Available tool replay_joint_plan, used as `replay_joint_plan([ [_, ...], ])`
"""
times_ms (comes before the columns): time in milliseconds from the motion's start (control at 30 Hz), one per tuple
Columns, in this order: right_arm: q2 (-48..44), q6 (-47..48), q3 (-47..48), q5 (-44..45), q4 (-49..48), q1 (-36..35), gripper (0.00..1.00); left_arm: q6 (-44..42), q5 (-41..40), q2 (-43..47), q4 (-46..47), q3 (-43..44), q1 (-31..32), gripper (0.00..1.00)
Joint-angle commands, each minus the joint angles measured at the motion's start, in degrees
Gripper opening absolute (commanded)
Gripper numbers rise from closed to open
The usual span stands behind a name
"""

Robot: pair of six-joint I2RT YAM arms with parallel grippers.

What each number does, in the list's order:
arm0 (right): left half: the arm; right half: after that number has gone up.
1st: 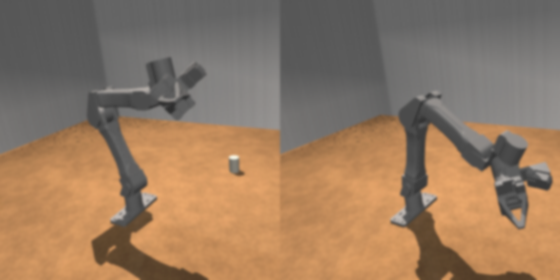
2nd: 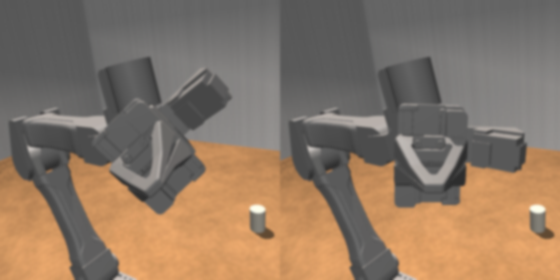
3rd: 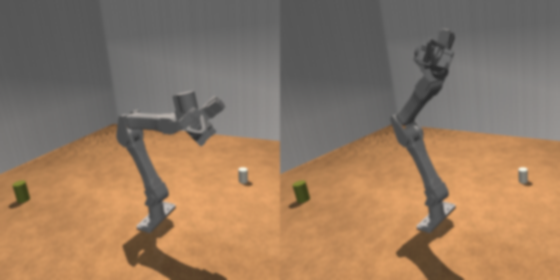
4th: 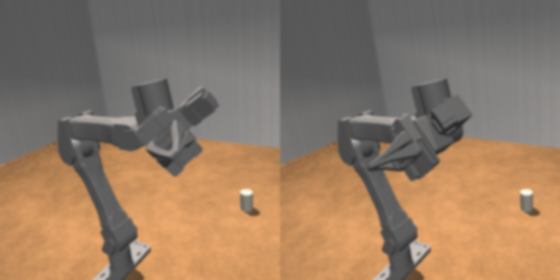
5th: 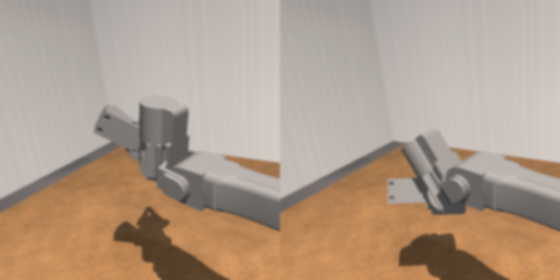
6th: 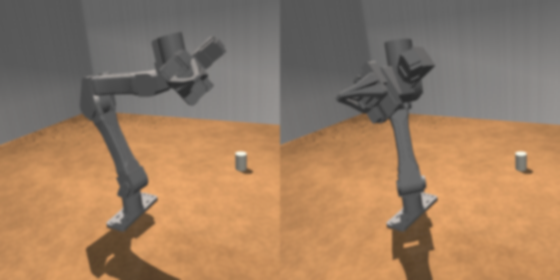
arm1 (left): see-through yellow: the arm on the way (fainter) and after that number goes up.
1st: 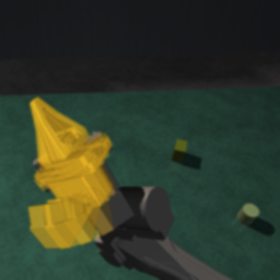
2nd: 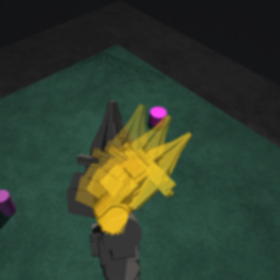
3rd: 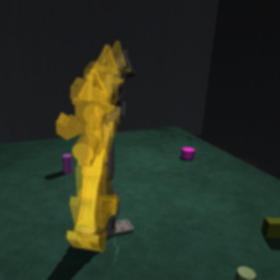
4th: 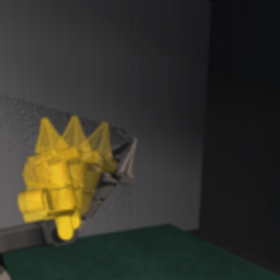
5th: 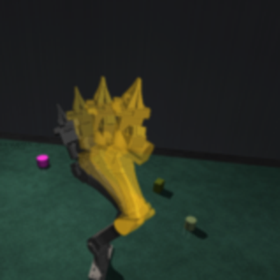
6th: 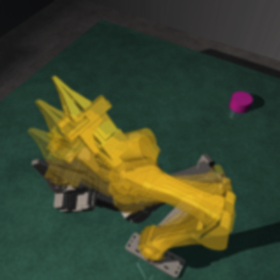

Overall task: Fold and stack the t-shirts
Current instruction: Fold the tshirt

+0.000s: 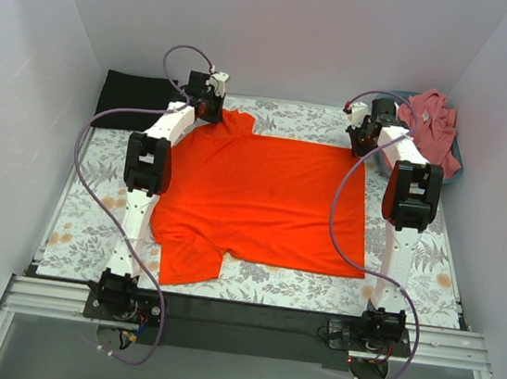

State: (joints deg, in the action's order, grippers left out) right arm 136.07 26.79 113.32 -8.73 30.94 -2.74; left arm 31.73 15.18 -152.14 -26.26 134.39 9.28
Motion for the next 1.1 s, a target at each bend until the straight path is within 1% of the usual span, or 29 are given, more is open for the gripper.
replay_joint_plan([
  [0, -3.0, 0.7, -1.9, 0.5, 2.8, 0.1, 0.01, 0.9, -1.2, 3.4, 2.4, -2.1, -1.2, 0.0],
  [67, -4.2, 0.9, -1.9, 0.3, 2.7, 0.2, 0.01, 1.4, -0.3, 8.2, 6.5, -6.5, -2.0, 0.0],
  [167, -6.0, 1.3, -2.0, -0.1, 2.8, 0.3, 0.01, 1.1, 1.6, 13.3, 9.9, -10.4, -3.1, 0.0],
  [233, -7.4, 1.6, -2.6, -0.7, 2.7, 0.4, 0.01, 0.3, 2.7, 15.0, 10.4, -11.9, -3.7, 0.0],
  [333, -9.1, 2.1, -4.0, -0.9, 2.8, 0.5, 0.01, -0.9, 5.7, 19.4, 12.6, -17.3, -4.8, 0.0],
  [400, -10.2, 2.6, -5.1, -1.2, 2.8, 0.5, 0.01, -0.8, 7.5, 22.5, 15.8, -21.9, -5.8, 0.0],
  [467, -10.9, 3.0, -5.8, -1.5, 2.7, 0.7, 0.01, -0.6, 9.0, 24.0, 17.5, -24.1, -6.5, 0.0],
  [633, -13.5, 4.0, -8.5, -2.3, 2.7, 0.9, 0.01, -1.9, 12.8, 28.5, 17.7, -28.9, -7.3, 0.0],
  [833, -16.6, 5.6, -12.1, -3.0, 2.8, 1.0, 0.01, -3.5, 12.8, 33.5, 17.6, -35.1, -8.4, 0.0],
  [1067, -21.5, 8.1, -17.2, -3.8, 3.1, 1.1, 0.01, -5.2, 13.9, 42.4, 17.7, -46.7, -9.2, 0.0],
])
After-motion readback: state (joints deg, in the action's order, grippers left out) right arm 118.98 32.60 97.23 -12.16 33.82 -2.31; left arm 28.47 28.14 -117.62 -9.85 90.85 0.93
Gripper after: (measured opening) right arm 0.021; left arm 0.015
